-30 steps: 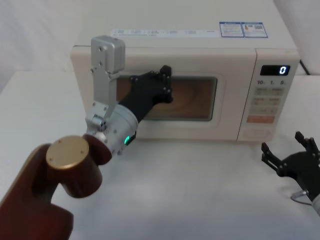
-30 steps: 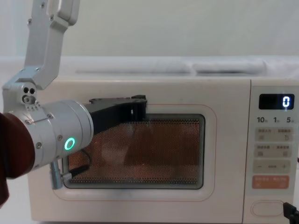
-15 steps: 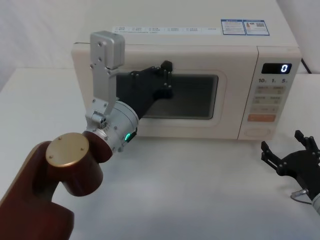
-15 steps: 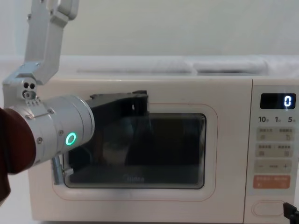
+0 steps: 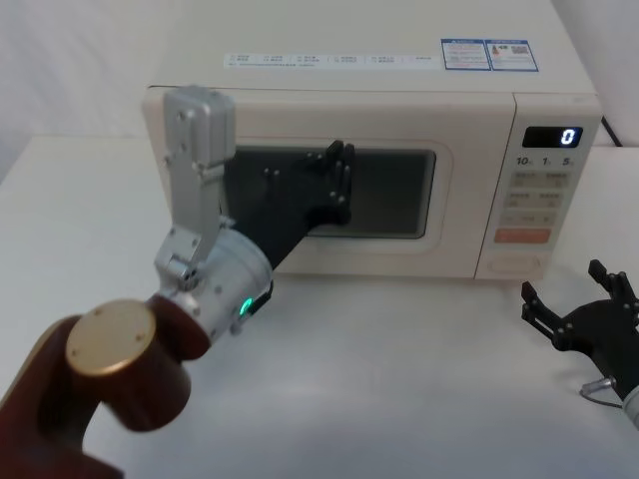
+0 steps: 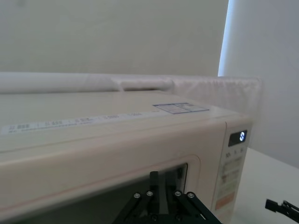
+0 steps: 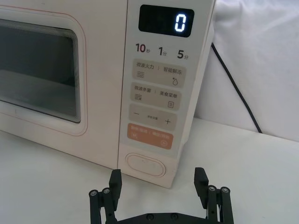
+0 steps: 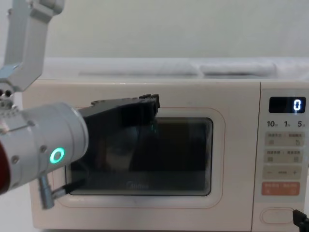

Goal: Press the button to open the microwave door with one hand; close the microwave door with the other hand.

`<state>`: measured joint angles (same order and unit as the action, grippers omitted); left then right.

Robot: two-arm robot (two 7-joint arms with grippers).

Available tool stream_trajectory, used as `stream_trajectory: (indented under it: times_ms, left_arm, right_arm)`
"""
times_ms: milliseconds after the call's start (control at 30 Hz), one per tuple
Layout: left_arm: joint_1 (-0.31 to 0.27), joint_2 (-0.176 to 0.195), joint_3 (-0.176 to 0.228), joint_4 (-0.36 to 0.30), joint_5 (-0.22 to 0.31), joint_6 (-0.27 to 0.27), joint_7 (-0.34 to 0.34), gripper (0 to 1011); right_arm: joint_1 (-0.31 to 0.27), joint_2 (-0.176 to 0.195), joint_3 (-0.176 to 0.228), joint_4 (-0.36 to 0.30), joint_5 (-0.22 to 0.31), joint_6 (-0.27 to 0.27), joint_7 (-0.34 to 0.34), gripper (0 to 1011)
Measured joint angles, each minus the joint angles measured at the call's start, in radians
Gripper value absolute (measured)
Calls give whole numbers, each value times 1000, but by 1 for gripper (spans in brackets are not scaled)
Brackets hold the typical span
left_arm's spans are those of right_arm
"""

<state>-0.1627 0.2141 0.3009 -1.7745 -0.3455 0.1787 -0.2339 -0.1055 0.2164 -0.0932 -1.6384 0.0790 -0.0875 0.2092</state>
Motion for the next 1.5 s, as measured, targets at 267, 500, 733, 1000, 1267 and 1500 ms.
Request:
stream_trajectory:
  times_ms: [267,500,733,1000,1267,1500]
  left_arm:
    - [81,49,-16,-57,9,-44,10,312]
    - [152,81,-46,-85,36,-70,31,539]
    - [245,106,-99,-89,43,-100,37,772]
    - [317,109,-151,-82,44,-126,48,981]
    - [358,100,-188,-60,50,-140,57,1001]
    - [372,86,-207,-39,56,-142,62,1001]
  right_arm:
    - [0,0,0,0,0,0,0,1001]
    - [0,0,0,0,0,0,0,1001]
    - [0,0,0,0,0,0,0,1001]
    - [0,0,0,0,0,0,0,1001]
    - [0,0,0,0,0,0,0,1001]
    - [0,0,0,0,0,0,0,1001]
